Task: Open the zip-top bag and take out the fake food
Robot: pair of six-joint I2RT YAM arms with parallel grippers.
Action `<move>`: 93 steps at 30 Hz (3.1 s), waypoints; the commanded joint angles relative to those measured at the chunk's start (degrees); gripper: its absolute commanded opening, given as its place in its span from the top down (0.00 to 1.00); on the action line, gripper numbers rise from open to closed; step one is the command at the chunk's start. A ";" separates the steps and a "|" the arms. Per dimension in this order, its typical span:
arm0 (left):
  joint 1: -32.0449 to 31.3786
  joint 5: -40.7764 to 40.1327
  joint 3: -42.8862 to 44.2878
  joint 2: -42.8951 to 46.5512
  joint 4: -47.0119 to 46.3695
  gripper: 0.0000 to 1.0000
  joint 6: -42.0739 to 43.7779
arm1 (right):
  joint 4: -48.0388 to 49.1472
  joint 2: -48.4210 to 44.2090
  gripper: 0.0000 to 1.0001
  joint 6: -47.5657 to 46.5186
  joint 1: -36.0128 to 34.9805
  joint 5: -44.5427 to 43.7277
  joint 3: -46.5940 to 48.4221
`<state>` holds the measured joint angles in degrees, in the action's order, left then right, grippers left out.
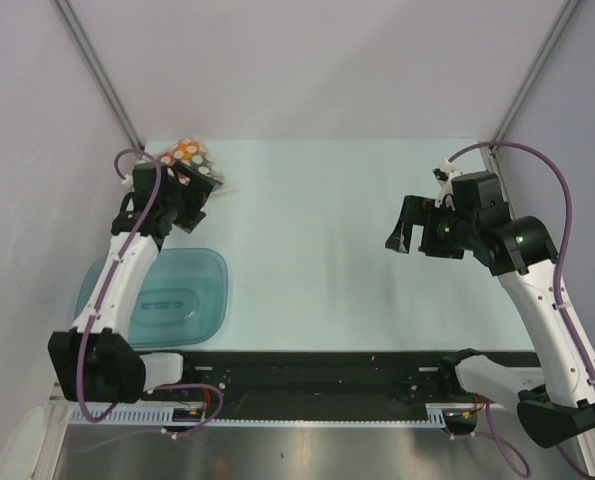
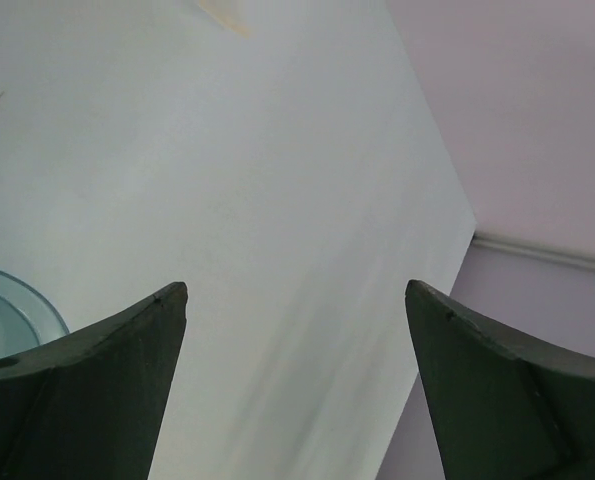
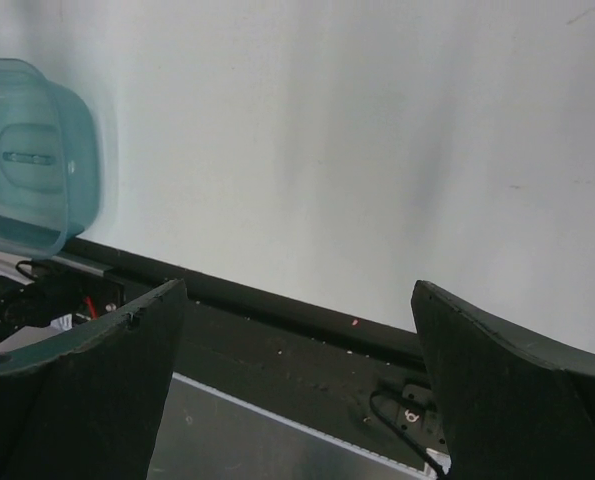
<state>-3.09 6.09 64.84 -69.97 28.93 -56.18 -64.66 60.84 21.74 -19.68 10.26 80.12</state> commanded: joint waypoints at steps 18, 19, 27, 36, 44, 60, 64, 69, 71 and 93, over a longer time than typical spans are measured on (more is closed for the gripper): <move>10.83 -2.48 -3.50 -31.61 -31.30 0.36 -33.38 | 2.17 7.19 0.00 -3.28 8.61 0.99 3.91; 10.83 -2.83 -1.14 -32.76 -30.87 0.36 -33.20 | 2.43 7.45 0.00 -3.02 8.96 1.08 3.82; 11.09 -3.89 5.03 -40.93 -30.51 0.36 -32.76 | 4.55 10.96 0.00 -1.43 9.93 1.87 4.87; 11.27 -1.52 11.00 -46.92 -29.64 0.79 -27.51 | 7.27 15.79 0.00 0.58 9.66 2.13 4.44; 10.21 3.66 19.19 -49.30 -24.70 1.00 -13.89 | 12.37 19.75 0.00 -2.03 5.27 0.29 2.06; -17.55 10.52 7.67 -34.18 -20.75 1.00 -9.03 | 16.31 22.22 0.00 -10.14 -2.20 -0.77 -1.88; -24.84 13.07 6.88 -35.32 -23.03 1.00 -10.35 | 22.99 21.08 0.00 -0.84 0.77 1.51 -9.70; -32.15 15.71 6.53 -36.55 -22.78 0.86 -8.51 | 23.45 20.64 0.00 8.50 4.91 8.55 -15.51; -32.85 16.58 5.83 -35.50 -22.52 0.51 -4.32 | 23.53 18.89 0.00 8.24 5.61 6.80 -17.53; -12.12 20.89 10.57 -33.55 9.66 0.42 45.02 | 22.04 7.19 0.00 4.46 6.50 12.76 -24.40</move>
<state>-15.86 26.74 72.79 -99.59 30.22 -21.10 -42.68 69.93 26.98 -13.06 21.41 55.18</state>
